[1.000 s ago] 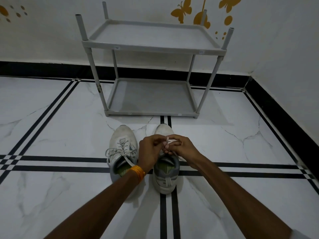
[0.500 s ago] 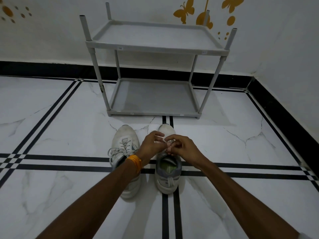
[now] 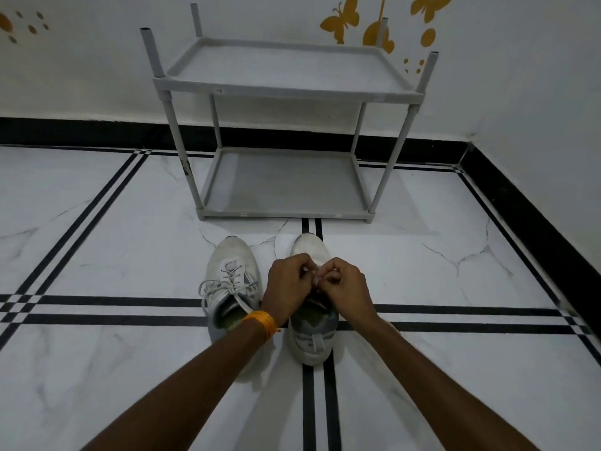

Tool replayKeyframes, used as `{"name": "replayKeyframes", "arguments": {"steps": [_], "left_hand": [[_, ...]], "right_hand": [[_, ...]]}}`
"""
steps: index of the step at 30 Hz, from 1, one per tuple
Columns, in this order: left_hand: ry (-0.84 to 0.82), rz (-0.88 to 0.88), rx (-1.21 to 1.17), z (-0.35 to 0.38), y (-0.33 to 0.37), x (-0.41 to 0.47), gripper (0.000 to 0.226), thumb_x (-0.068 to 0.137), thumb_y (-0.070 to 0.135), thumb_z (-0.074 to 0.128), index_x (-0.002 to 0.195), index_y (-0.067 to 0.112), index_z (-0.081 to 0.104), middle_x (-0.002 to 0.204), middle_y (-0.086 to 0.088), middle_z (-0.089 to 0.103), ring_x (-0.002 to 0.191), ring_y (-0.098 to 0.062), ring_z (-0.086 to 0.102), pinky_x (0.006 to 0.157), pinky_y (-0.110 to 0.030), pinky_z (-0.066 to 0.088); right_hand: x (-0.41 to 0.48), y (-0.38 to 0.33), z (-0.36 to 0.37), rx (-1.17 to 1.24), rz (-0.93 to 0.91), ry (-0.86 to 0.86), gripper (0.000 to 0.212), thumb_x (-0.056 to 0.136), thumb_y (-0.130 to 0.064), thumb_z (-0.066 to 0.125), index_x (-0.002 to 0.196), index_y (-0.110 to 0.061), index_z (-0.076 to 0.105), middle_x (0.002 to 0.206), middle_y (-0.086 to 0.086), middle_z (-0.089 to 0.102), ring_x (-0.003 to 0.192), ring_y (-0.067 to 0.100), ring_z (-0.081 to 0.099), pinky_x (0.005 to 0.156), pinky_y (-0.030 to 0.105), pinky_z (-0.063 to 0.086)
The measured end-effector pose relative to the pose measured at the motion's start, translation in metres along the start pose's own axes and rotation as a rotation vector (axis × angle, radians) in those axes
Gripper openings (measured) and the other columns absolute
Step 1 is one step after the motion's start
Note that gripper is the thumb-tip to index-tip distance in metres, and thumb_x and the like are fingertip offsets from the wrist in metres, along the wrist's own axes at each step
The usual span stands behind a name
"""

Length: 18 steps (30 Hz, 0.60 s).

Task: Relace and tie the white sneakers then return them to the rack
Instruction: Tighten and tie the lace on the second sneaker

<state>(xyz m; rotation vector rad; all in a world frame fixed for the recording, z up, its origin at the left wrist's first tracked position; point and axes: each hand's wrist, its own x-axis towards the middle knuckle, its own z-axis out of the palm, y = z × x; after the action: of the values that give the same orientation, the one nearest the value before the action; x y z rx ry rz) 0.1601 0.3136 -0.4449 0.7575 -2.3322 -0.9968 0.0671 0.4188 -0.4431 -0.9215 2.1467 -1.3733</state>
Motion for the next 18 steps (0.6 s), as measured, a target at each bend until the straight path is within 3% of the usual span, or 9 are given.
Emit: {"name": "replayKeyframes", "arguments": {"steps": [2,5,10,13,18], "left_hand": [[-0.064,0.04,0.02,-0.004,-0.003,0.003,0.011,0.083,0.012,0.065,0.088,0.015,0.074,0.085,-0.003,0.076,0.075,-0.014,0.067,0.073,-0.028,0.056],[-0.186,0.086,0.023,-0.015,-0.004,0.004,0.017,0.084,0.015,0.068,0.098,0.014,0.076,0.094,-0.005,0.077,0.081,-0.01,0.066,0.074,-0.011,0.048],[-0.234,0.183,0.214,-0.022,-0.002,0.009,0.021,0.086,0.018,0.066,0.104,0.011,0.074,0.099,-0.01,0.075,0.09,-0.024,0.067,0.083,-0.032,0.052],[-0.277,0.213,0.382,-0.021,0.003,0.01,0.022,0.089,0.021,0.058,0.104,0.01,0.072,0.099,-0.011,0.07,0.092,-0.027,0.063,0.08,-0.033,0.049],[-0.251,0.045,0.328,-0.017,0.006,0.009,0.019,0.09,0.016,0.056,0.098,0.008,0.071,0.097,-0.012,0.069,0.088,-0.026,0.062,0.073,-0.026,0.041]], "right_hand": [[-0.001,0.002,0.0,0.017,-0.006,0.018,0.005,0.084,-0.008,0.071,0.085,-0.012,0.068,0.077,-0.002,0.072,0.07,0.001,0.069,0.063,0.009,0.051],[-0.001,0.003,-0.002,0.062,-0.015,0.001,0.007,0.083,-0.013,0.075,0.087,-0.012,0.069,0.082,0.001,0.074,0.075,0.007,0.071,0.07,0.014,0.056],[-0.003,0.004,0.001,-0.012,-0.064,0.037,0.007,0.084,-0.01,0.073,0.088,-0.013,0.069,0.081,-0.001,0.074,0.074,0.006,0.071,0.07,0.016,0.057],[-0.007,0.003,0.006,-0.087,-0.117,0.116,0.007,0.085,-0.008,0.071,0.087,-0.014,0.068,0.078,-0.004,0.072,0.073,0.006,0.07,0.068,0.012,0.055],[-0.013,0.004,0.01,-0.117,-0.208,0.181,0.008,0.088,-0.008,0.067,0.088,-0.016,0.068,0.077,-0.008,0.069,0.074,0.003,0.068,0.067,0.011,0.054]]}}
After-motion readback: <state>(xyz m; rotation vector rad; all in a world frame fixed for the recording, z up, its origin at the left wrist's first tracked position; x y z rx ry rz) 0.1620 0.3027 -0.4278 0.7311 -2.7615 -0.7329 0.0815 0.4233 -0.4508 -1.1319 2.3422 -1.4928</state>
